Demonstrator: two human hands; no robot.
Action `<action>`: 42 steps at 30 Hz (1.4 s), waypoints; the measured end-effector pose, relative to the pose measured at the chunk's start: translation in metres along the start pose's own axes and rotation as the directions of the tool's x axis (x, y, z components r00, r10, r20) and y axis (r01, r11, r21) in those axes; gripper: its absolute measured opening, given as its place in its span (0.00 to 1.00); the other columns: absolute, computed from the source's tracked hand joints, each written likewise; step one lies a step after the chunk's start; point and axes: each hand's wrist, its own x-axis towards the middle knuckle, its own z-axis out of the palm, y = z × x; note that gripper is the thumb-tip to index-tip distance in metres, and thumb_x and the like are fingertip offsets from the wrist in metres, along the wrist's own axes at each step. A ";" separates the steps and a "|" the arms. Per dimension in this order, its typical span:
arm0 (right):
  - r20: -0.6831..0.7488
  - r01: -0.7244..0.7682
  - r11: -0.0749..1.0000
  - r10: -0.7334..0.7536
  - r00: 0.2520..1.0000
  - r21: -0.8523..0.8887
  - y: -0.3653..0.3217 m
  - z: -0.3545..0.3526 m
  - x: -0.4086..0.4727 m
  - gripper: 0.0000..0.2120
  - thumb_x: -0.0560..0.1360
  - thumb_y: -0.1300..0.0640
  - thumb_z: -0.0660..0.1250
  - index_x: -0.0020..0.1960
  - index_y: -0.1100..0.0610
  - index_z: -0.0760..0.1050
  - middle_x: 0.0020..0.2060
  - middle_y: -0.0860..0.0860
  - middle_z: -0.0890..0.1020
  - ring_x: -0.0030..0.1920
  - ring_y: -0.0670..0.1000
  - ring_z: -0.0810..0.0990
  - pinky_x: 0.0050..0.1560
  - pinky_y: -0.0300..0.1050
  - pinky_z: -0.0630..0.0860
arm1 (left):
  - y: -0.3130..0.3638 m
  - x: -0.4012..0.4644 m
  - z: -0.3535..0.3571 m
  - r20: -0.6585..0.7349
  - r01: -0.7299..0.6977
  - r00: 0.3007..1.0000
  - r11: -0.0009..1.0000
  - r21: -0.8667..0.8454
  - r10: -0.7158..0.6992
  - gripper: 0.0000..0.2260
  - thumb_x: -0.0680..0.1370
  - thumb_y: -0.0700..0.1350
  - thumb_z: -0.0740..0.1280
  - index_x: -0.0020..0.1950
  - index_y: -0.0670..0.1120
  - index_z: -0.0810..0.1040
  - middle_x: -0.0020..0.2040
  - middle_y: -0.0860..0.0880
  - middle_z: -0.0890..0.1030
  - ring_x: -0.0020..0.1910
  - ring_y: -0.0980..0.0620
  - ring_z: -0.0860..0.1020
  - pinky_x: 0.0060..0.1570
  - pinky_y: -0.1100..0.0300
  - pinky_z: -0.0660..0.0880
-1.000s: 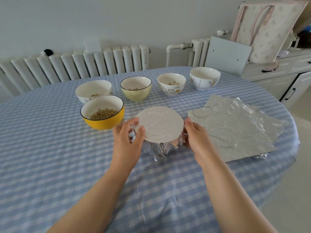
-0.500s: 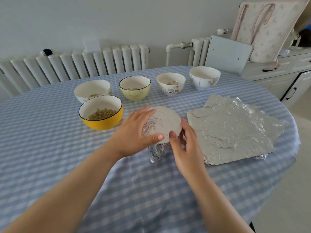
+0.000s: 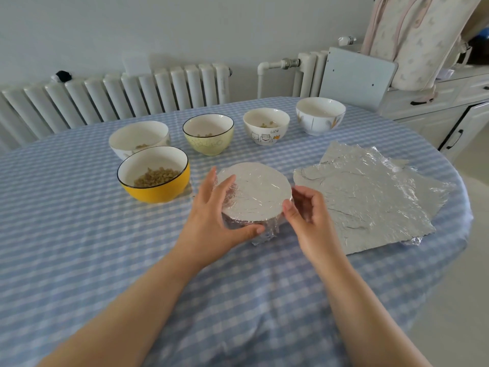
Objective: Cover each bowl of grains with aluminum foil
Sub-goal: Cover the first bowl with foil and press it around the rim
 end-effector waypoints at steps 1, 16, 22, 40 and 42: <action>-0.008 -0.014 1.000 0.014 1.000 0.013 0.000 -0.001 0.000 0.18 0.70 0.46 0.68 0.57 0.48 0.71 0.56 0.50 0.80 0.54 0.41 0.79 0.56 0.37 0.75 | 0.002 -0.001 0.002 -0.011 0.014 1.000 1.000 0.006 -0.014 0.53 0.56 0.76 0.68 0.77 0.56 0.58 0.79 0.55 0.45 0.77 0.60 0.48 0.73 0.59 0.54; -0.200 -0.113 0.993 0.115 0.973 0.023 0.007 0.013 0.003 0.04 0.81 0.55 0.62 0.49 0.48 0.74 0.53 0.46 0.82 0.54 0.45 0.80 0.55 0.41 0.75 | 0.006 -0.002 0.003 -0.012 0.034 0.999 0.990 -0.133 -0.036 0.52 0.58 0.66 0.74 0.77 0.58 0.54 0.72 0.64 0.50 0.67 0.67 0.56 0.55 0.81 0.53; -0.349 -0.171 0.985 0.168 0.922 0.022 0.005 0.025 0.008 0.07 0.81 0.53 0.61 0.44 0.49 0.73 0.44 0.42 0.78 0.45 0.38 0.76 0.47 0.34 0.70 | 0.003 -0.001 0.005 -0.012 0.026 1.000 0.990 -0.140 -0.028 0.52 0.59 0.65 0.77 0.76 0.58 0.55 0.74 0.62 0.50 0.67 0.67 0.57 0.57 0.79 0.54; -0.359 -0.192 0.977 0.214 0.909 0.098 0.008 0.017 0.009 0.10 0.79 0.61 0.64 0.52 0.46 0.76 0.44 0.48 0.84 0.45 0.47 0.82 0.49 0.43 0.77 | 0.002 0.000 0.005 -0.030 0.015 0.999 0.993 -0.117 -0.018 0.54 0.56 0.72 0.71 0.77 0.55 0.54 0.74 0.63 0.51 0.69 0.68 0.55 0.59 0.79 0.54; -0.335 -0.178 0.980 0.198 0.921 0.090 0.008 0.014 0.005 0.10 0.80 0.61 0.61 0.53 0.48 0.77 0.46 0.50 0.84 0.46 0.48 0.83 0.50 0.44 0.77 | 0.002 0.000 0.004 -0.024 0.016 1.000 0.993 -0.113 -0.019 0.55 0.57 0.72 0.71 0.78 0.55 0.54 0.74 0.63 0.51 0.68 0.71 0.54 0.59 0.79 0.53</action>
